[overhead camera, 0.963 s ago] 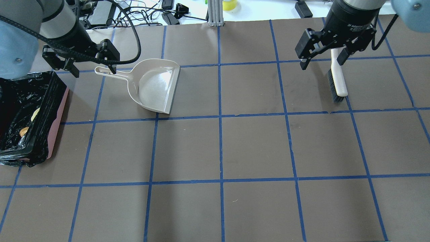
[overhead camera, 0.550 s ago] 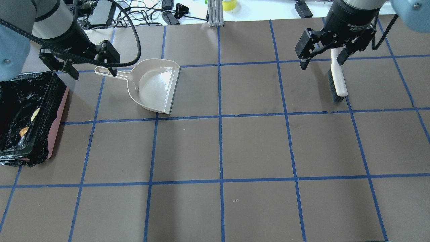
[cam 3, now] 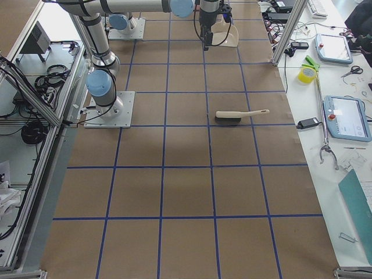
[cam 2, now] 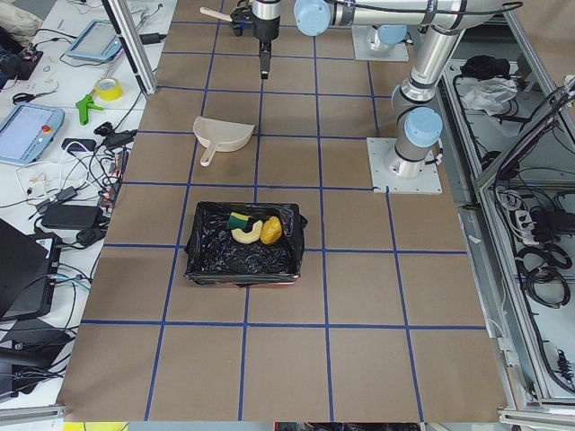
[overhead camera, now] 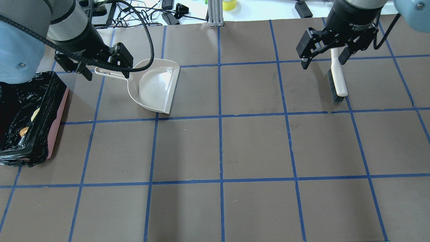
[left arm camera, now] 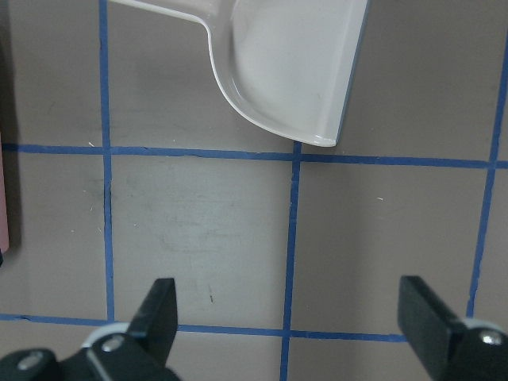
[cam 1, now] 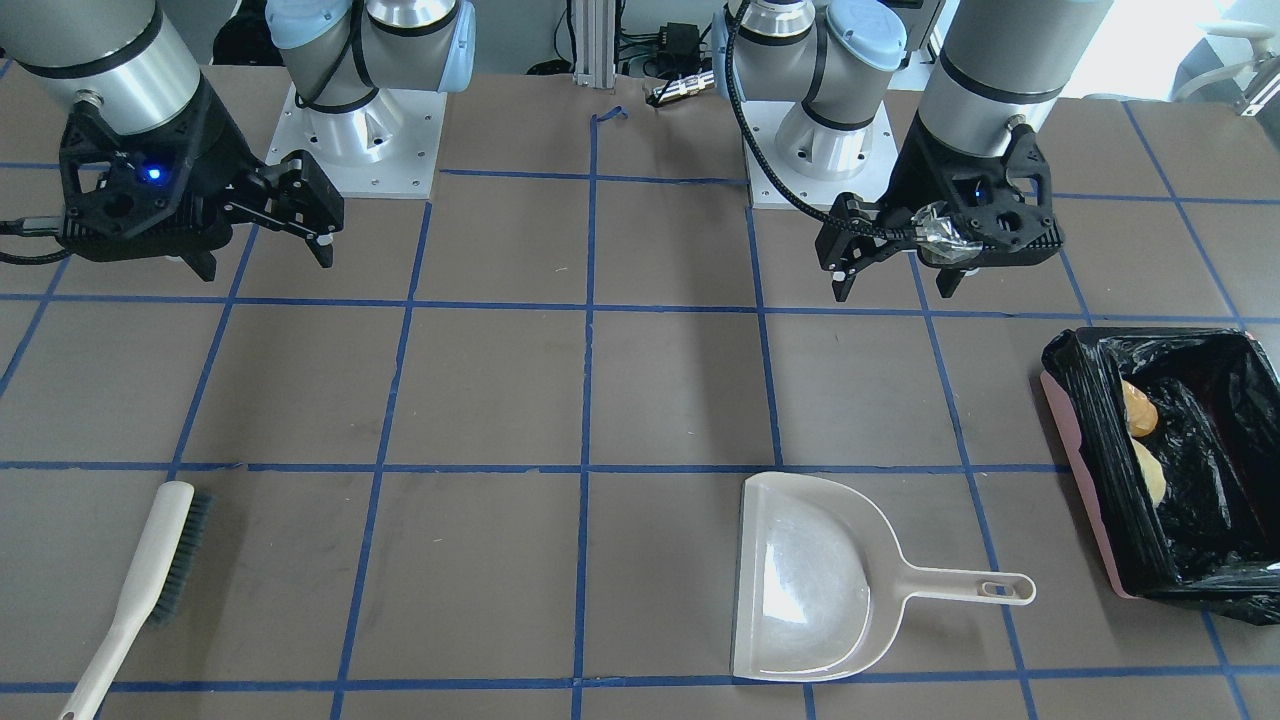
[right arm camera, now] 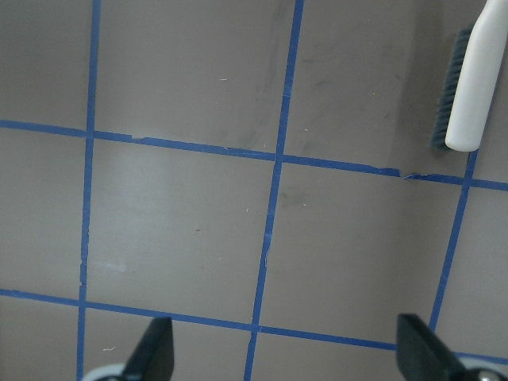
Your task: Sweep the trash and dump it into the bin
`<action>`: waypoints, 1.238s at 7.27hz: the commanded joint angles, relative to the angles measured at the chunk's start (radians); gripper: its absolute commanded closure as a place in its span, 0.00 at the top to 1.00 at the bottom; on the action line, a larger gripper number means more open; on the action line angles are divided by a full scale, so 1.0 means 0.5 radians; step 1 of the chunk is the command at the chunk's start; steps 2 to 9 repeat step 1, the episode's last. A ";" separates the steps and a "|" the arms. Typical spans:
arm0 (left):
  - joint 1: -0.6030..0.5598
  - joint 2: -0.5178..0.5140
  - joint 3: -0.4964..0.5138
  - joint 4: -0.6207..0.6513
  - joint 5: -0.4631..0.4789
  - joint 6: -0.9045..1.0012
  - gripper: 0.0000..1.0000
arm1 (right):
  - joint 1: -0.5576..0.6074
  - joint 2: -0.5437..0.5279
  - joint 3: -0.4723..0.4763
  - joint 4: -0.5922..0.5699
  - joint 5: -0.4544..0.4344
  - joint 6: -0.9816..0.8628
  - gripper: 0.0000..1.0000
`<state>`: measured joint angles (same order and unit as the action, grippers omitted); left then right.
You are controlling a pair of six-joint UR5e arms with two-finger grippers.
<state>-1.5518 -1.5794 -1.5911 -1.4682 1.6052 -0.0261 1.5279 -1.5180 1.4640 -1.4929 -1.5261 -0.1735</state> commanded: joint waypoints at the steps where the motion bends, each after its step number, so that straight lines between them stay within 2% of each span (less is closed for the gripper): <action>1: -0.001 -0.001 -0.005 -0.003 -0.023 -0.003 1.00 | 0.006 -0.007 -0.023 0.004 0.000 0.000 1.00; 9: -0.001 -0.001 -0.005 -0.003 -0.023 -0.003 1.00 | 0.006 -0.007 -0.023 0.004 0.000 0.000 1.00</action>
